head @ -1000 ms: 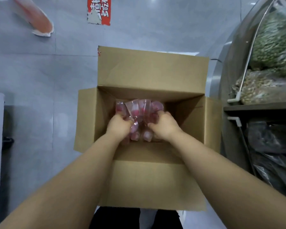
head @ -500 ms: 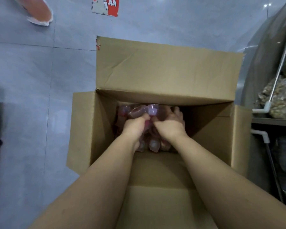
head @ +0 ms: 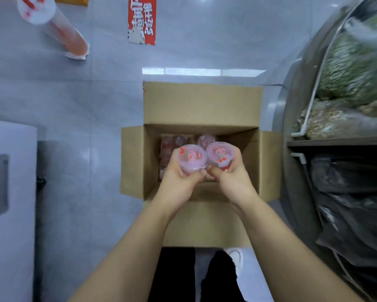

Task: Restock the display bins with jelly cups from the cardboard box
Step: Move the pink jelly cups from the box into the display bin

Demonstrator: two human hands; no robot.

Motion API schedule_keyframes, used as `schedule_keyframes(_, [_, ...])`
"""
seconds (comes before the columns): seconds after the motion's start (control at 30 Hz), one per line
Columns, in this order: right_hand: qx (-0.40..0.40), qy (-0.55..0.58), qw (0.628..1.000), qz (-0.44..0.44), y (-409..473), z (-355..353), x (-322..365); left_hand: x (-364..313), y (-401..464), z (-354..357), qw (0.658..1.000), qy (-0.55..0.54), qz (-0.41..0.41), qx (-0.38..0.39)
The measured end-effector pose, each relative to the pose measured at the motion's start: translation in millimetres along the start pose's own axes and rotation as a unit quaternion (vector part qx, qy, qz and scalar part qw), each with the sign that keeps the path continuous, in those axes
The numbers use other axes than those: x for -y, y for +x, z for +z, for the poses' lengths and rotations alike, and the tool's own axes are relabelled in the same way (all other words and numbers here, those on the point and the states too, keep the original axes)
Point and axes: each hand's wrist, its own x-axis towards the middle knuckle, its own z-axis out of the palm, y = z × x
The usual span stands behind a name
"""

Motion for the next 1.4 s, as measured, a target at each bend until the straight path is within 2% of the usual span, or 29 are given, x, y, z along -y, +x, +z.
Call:
schedule_keyframes(0.17, [-0.024,-0.006,0.992,-0.122,-159,-4,160,-146,-135,0,0.993,0.006,0.111,0.026])
schedule_keyframes(0.27, [-0.042,0.003,0.979,-0.197,-244,-14,258,-242,-201,9,0.977,0.054,0.190,0.086])
schedule_keyframes(0.4, [-0.102,0.003,0.953,-0.285,-342,-42,356,-351,-277,43,0.922,0.120,0.328,0.166])
schedule_keyframes(0.53, [-0.216,-0.007,0.910,-0.354,-426,-84,404,-414,-345,101,0.868,0.115,0.428,0.223])
schedule_keyframes(0.63, [-0.312,-0.005,0.867,-0.387,-476,-126,417,-430,-383,151,0.840,0.105,0.430,0.313])
schedule_keyframes(0.77, [-0.374,0.054,0.843,-0.382,-531,-187,405,-429,-423,215,0.783,0.150,0.411,0.441])
schedule_keyframes(0.9, [-0.417,0.053,0.829,-0.370,-573,-244,388,-428,-456,276,0.734,0.211,0.441,0.472])
schedule_keyframes(1.03, [-0.456,-0.005,0.812,-0.364,-592,-304,387,-432,-478,338,0.736,0.231,0.473,0.426])
schedule_keyframes(1.2, [-0.523,-0.003,0.784,-0.335,-603,-388,373,-422,-488,410,0.760,0.235,0.456,0.400])
schedule_keyframes(1.3, [-0.512,0.017,0.793,-0.330,-606,-420,369,-417,-491,441,0.768,0.229,0.455,0.388])
schedule_keyframes(1.4, [-0.492,0.001,0.801,-0.341,-601,-436,373,-415,-484,461,0.786,0.237,0.414,0.393])
